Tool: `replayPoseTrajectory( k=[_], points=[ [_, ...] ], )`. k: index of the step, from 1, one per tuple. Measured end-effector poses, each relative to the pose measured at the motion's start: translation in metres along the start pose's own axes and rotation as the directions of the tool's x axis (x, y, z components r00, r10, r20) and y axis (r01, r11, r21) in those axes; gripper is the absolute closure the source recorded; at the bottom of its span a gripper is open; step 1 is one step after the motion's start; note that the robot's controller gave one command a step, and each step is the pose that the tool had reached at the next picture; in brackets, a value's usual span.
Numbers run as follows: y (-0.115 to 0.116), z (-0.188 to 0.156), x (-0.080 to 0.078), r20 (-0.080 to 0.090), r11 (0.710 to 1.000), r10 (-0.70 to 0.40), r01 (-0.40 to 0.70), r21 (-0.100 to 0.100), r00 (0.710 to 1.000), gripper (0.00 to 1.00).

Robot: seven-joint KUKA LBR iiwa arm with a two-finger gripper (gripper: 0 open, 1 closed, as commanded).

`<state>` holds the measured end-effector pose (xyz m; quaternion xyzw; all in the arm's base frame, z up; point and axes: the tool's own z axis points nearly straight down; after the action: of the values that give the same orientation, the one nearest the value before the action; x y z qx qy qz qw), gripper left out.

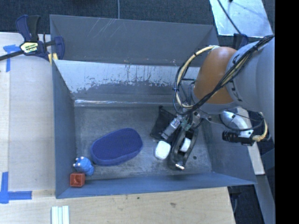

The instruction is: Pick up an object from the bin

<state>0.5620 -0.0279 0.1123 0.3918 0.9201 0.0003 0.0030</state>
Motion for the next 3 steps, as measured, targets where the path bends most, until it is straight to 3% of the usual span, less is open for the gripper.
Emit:
replayPoseTrajectory(
  k=[1, 2, 3],
  points=[
    [0.005, 0.0427, -0.0092, -0.003, 0.962, 0.273, -0.273, 0.004, 0.962, 0.0],
    [0.0051, 0.0423, -0.0098, -0.003, 0.963, 0.27, -0.27, 0.004, 0.963, 0.0],
    [0.0049, 0.0412, -0.0111, 0.0, 0.963, 0.271, -0.271, 0.003, 0.963, 1.0]
  ],
)
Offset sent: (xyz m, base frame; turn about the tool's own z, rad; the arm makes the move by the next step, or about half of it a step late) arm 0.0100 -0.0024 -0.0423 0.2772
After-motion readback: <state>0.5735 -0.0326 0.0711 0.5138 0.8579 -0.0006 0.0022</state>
